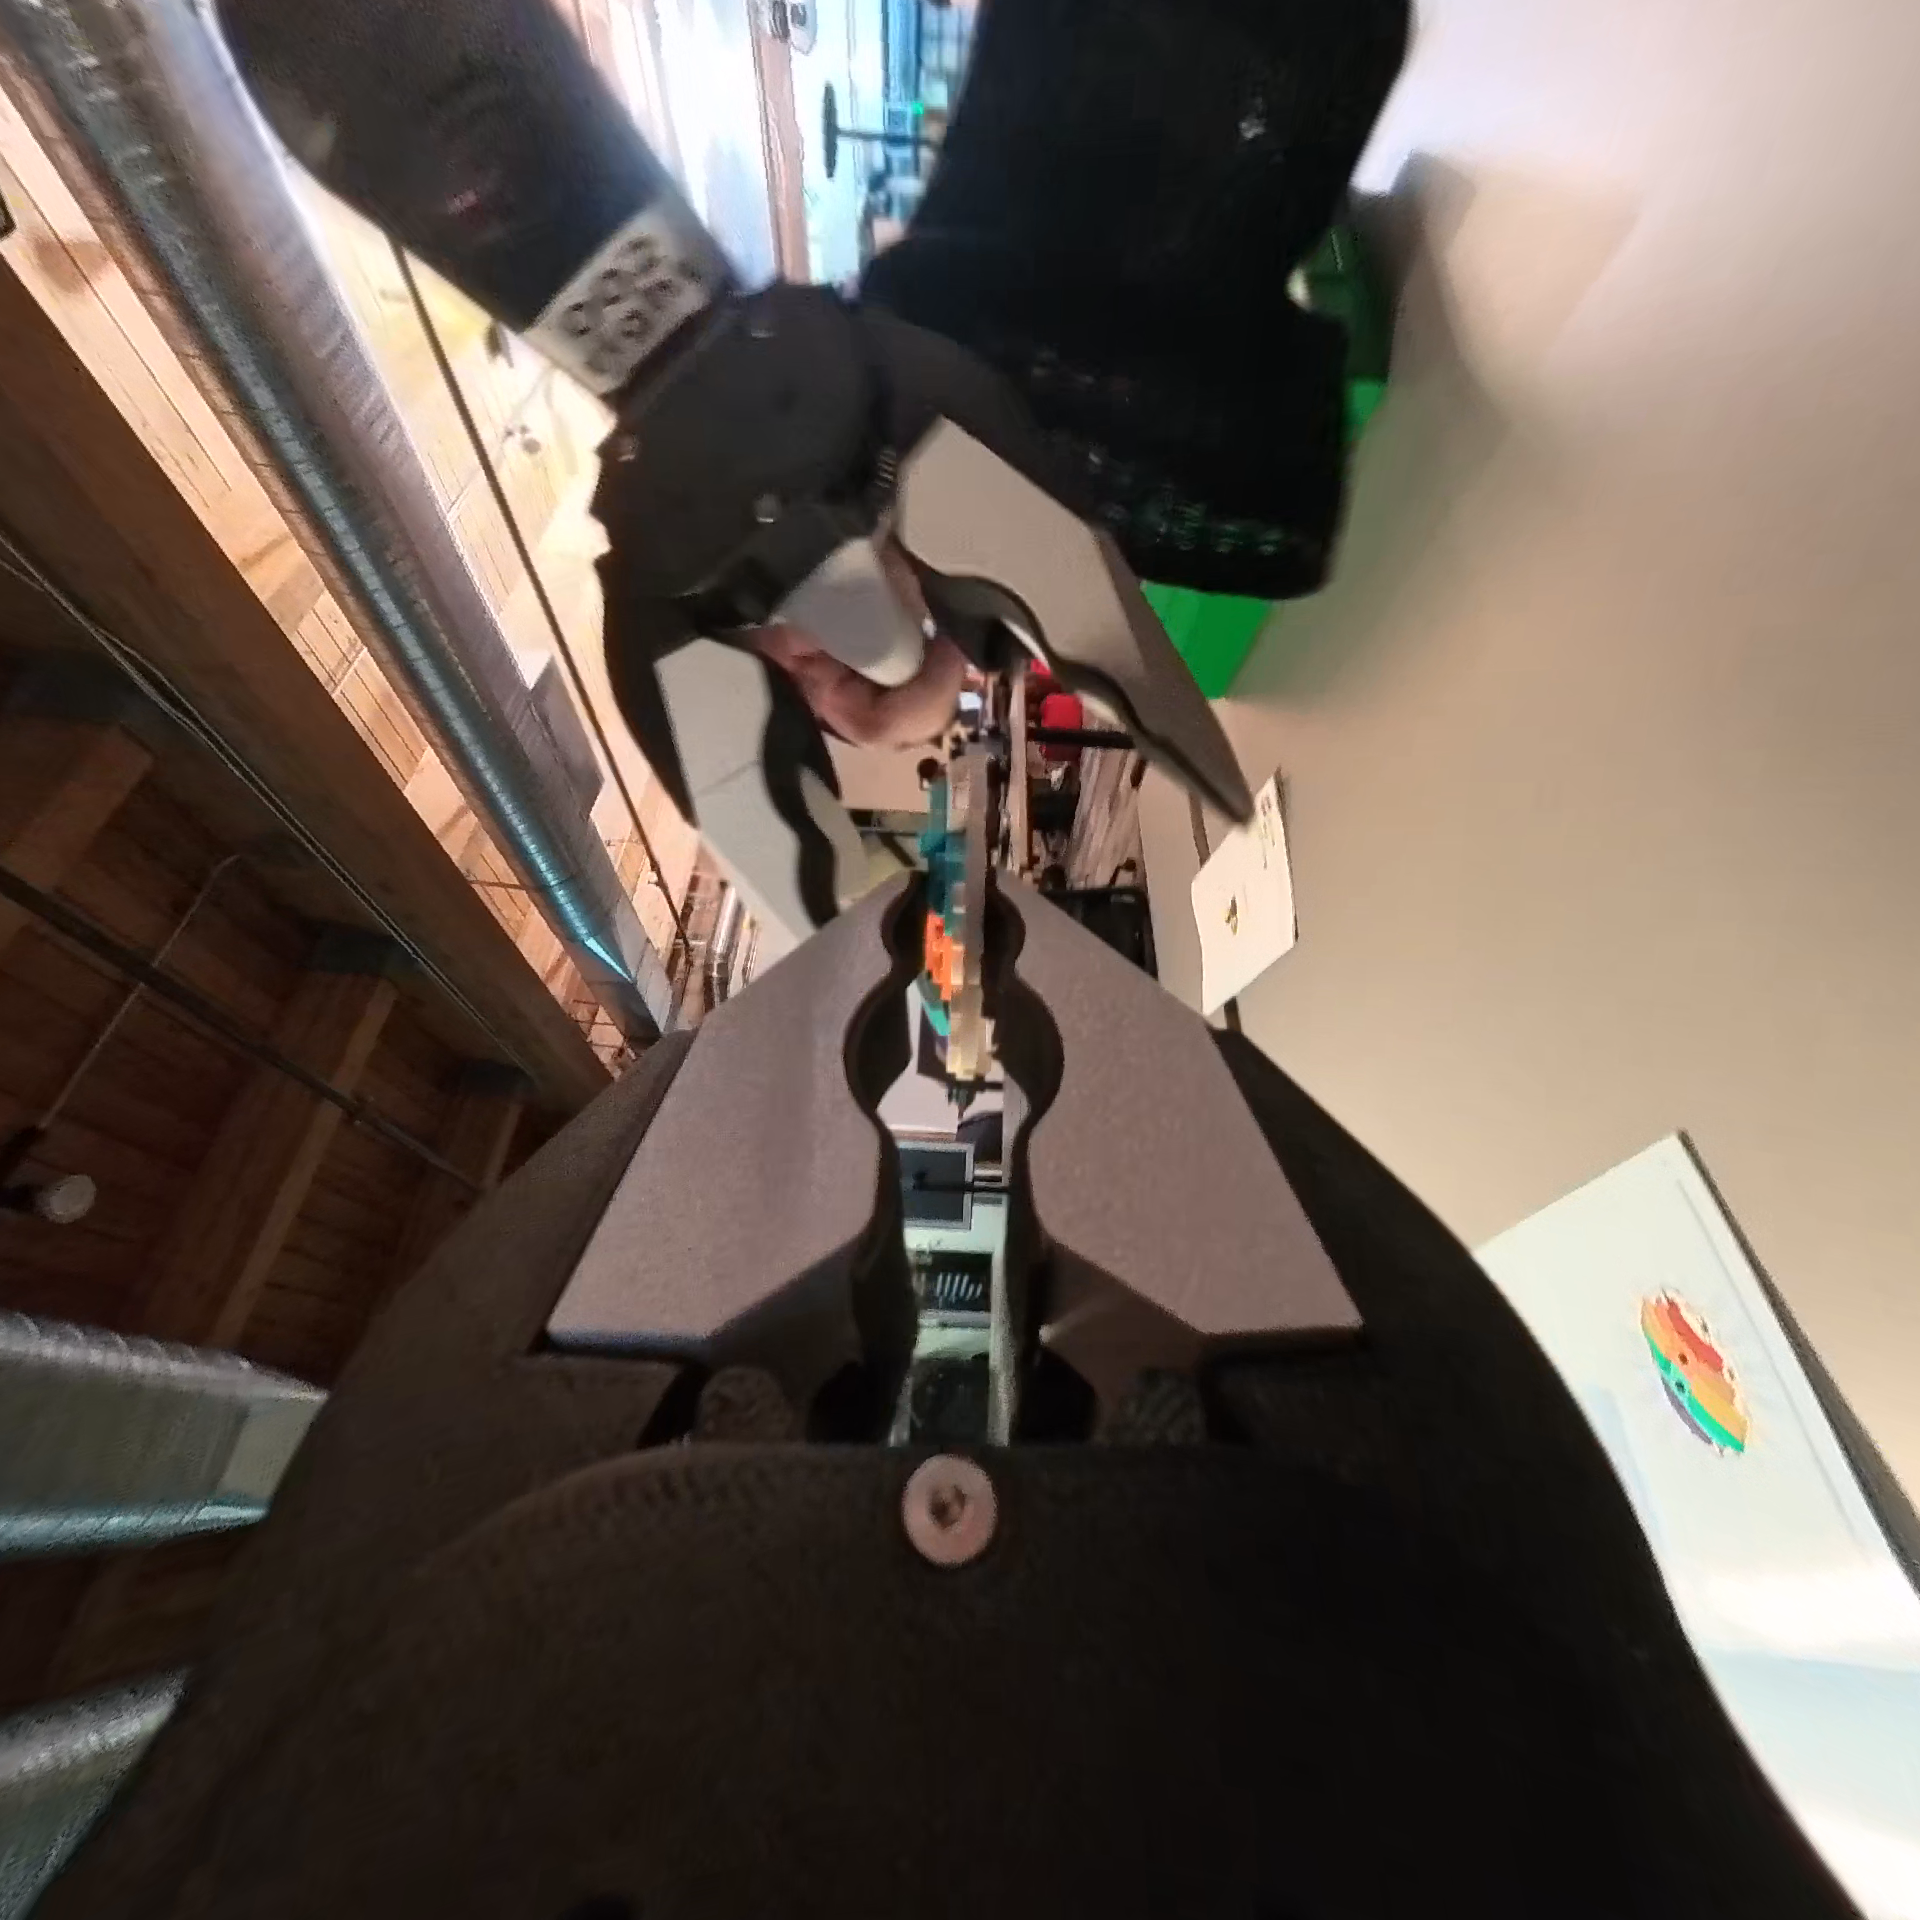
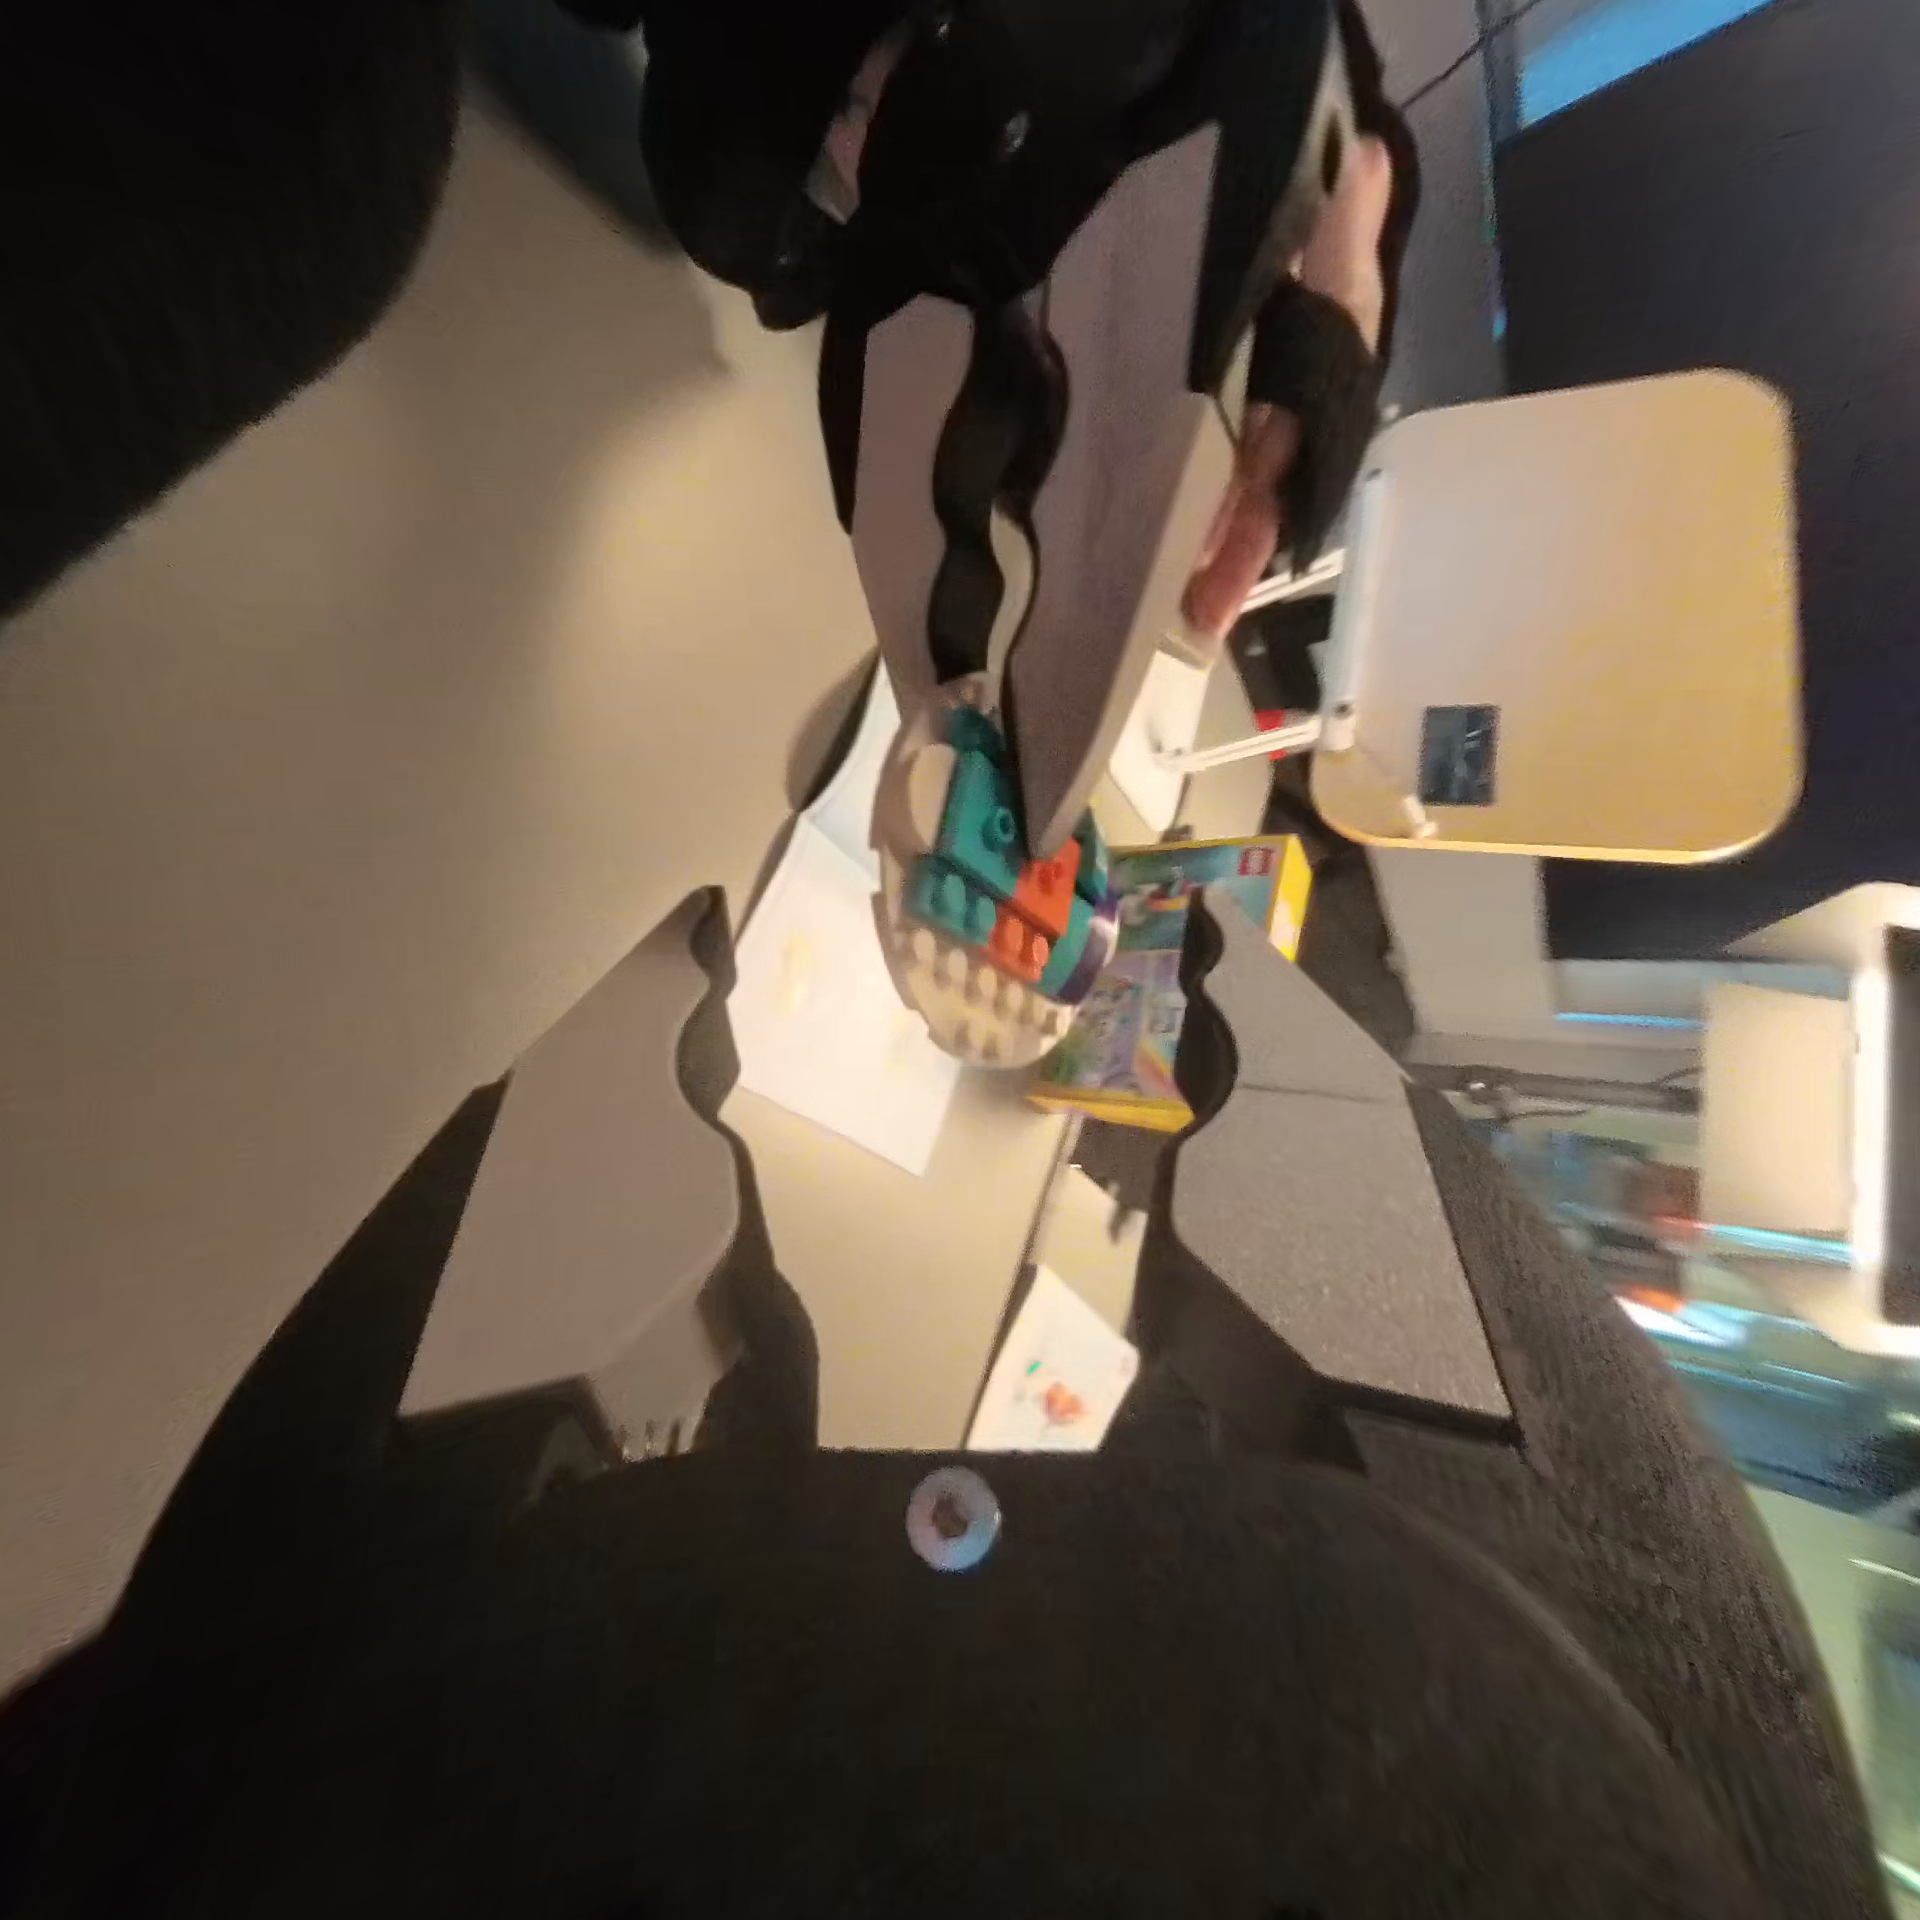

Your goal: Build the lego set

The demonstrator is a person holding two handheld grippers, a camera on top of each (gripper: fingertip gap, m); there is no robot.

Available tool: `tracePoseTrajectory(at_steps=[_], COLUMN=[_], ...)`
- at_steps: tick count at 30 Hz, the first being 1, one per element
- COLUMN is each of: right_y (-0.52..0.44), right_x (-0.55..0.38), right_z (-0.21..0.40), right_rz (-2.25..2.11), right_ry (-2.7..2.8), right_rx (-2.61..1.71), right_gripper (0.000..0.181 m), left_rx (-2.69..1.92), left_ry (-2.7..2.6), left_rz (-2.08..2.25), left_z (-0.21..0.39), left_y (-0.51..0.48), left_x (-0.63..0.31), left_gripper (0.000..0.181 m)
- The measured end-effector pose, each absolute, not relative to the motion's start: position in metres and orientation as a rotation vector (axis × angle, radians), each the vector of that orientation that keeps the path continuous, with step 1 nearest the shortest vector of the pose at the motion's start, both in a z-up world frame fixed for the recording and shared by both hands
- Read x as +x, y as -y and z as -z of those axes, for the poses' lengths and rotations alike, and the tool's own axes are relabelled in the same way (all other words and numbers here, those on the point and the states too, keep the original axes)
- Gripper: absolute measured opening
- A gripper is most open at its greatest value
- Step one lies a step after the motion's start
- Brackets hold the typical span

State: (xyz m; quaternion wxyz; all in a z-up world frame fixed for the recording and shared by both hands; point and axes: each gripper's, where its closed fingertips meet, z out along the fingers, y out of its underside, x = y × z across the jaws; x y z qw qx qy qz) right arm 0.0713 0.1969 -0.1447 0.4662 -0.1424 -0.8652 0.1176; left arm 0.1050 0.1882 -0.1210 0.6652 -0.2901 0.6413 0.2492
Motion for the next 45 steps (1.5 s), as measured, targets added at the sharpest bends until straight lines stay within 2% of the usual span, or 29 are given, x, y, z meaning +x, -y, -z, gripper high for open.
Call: tracePoseTrajectory(at_steps=[7, 18, 25, 35, 38, 40, 45], right_y=[-0.188, -0.189, -0.189, -0.189, -0.194, -0.196, -0.195], right_x=[0.067, 0.07, 0.069, 0.071, 0.071, 0.072, 0.072], right_z=[0.139, 0.136, 0.125, 0.126, 0.125, 0.124, 0.125], right_rz=[-0.216, -0.097, -0.007, -0.067, -0.118, -0.159, -0.235], right_ry=[2.031, 1.98, 1.886, 1.894, 1.865, 1.855, 1.843], right_rx=[-0.211, -0.115, -0.071, -0.148, -0.206, -0.235, -0.265], right_gripper=[0.059, 0.043, 0.011, 0.01, 0.01, 0.01, 0.01], left_rx=[-0.65, -0.658, -0.644, -0.684, -0.769, -0.836, -0.841], left_ry=[-1.448, -1.45, -1.44, -1.396, -1.339, -1.322, -1.306], left_rz=[-0.549, -0.475, -0.457, -0.41, -0.399, -0.388, -0.401], left_z=[0.115, 0.116, 0.114, 0.115, 0.115, 0.119, 0.122], left_y=[-0.185, -0.179, -0.174, -0.174, -0.182, -0.188, -0.191], left_x=[0.107, 0.112, 0.116, 0.117, 0.106, 0.099, 0.096], left_gripper=[0.009, 0.009, 0.01, 0.01, 0.025, 0.028, 0.007])
